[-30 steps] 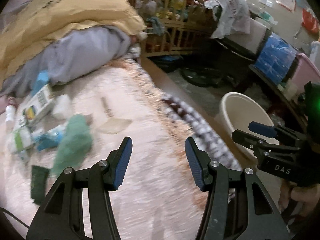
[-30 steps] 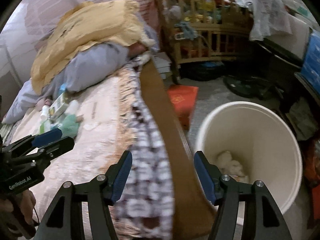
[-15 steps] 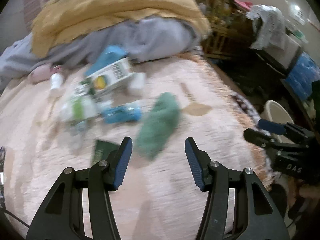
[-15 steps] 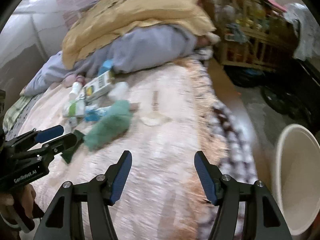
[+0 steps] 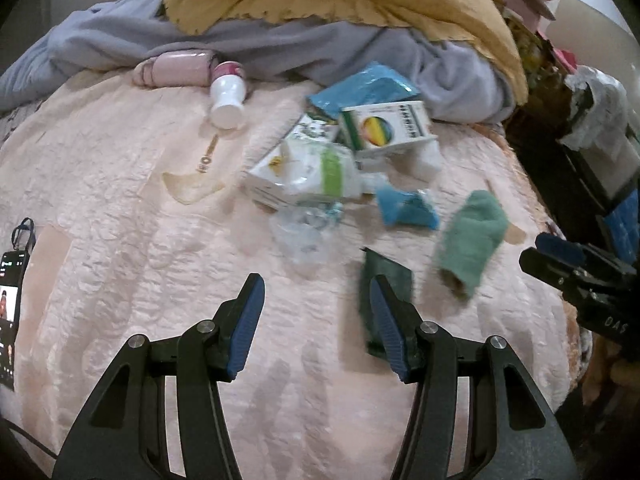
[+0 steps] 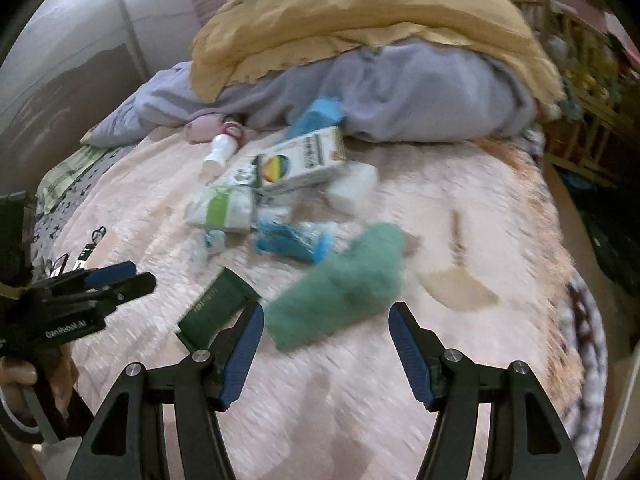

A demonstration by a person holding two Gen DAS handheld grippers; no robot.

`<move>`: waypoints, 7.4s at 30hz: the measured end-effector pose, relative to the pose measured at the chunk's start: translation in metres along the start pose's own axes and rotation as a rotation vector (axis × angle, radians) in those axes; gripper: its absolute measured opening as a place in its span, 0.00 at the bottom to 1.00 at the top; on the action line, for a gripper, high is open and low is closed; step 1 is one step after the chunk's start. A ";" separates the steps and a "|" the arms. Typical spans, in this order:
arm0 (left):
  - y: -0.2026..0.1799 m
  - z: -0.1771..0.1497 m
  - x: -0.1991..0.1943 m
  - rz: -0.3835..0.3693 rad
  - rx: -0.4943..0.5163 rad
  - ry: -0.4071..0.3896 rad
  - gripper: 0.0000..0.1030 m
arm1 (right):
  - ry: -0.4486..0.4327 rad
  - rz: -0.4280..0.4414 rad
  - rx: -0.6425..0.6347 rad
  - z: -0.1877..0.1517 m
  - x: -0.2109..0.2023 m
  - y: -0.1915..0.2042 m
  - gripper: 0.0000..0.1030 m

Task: Collect trash
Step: 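Move both open grippers back over the trash on the bed, then grasp a clear plastic bag with the left gripper while the right gripper grasps the blue bag, then carry both bags over the cream bucket and open both grippers, then move both open grippers back toward the bed, then grasp the green towel with the right gripper while the left gripper grasps the white-green bag, then carry the towel and bag over the cream bucket and open both grippers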

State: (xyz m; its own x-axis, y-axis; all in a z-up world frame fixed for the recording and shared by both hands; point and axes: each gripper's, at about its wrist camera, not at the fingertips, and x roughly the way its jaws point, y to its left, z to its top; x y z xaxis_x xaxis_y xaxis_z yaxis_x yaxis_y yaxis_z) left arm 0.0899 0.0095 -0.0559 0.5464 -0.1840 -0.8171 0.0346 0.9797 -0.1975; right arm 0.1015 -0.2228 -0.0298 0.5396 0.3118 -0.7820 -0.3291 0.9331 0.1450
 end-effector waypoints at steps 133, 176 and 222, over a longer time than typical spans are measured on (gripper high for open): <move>-0.382 -0.032 0.035 -0.479 0.371 0.147 0.54 | -0.025 -0.407 0.464 -0.175 -0.184 -0.280 0.38; 0.006 0.044 0.038 0.053 -0.109 0.007 0.58 | 0.062 0.066 0.243 -0.011 0.028 -0.038 0.60; -0.133 0.008 -0.005 -0.160 0.092 -0.032 0.12 | -0.085 -0.011 0.216 -0.042 -0.066 -0.073 0.29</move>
State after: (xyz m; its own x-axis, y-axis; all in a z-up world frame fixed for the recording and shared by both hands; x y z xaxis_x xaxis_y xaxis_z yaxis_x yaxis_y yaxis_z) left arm 0.0888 -0.1191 -0.0210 0.5539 -0.3371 -0.7612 0.1992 0.9415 -0.2720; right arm 0.0576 -0.3185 -0.0142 0.6085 0.3065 -0.7320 -0.1536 0.9505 0.2702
